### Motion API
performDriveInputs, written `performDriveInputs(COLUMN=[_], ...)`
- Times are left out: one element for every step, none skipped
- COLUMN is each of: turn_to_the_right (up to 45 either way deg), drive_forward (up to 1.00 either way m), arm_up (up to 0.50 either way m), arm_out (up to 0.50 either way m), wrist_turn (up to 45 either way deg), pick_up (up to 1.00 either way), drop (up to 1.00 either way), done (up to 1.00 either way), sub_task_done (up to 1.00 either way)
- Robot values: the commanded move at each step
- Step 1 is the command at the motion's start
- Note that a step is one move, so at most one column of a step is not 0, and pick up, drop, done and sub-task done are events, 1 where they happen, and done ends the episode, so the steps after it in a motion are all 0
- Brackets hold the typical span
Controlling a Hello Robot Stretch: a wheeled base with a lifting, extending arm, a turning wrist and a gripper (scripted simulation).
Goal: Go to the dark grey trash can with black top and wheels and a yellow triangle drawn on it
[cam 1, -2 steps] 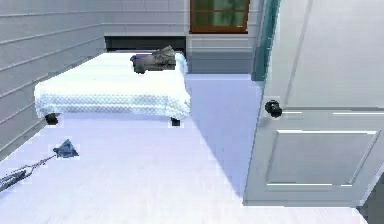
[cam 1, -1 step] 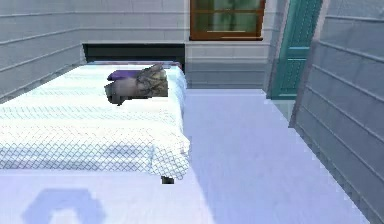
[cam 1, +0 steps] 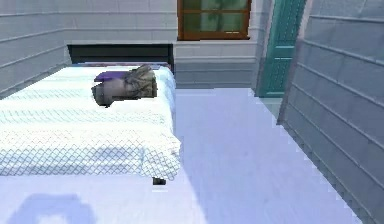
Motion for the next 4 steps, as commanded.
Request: performDriveInputs(turn_to_the_right=[0.0, 21.0, 0.0, -9.0], drive_forward=[0.40, 0.00, 0.70, 0.00], arm_up=[0.00, 0.00, 0.00, 0.00], arm_out=[0.00, 0.00, 0.00, 0.00], wrist_turn=[0.0, 0.0, 0.0, 0.0], pick_up=[0.00, 0.00, 0.00, 0.00], drop=[0.00, 0.00, 0.00, 0.00], done=[0.00, 0.00, 0.00, 0.00], sub_task_done=[0.00, 0.00, 0.00, 0.00])
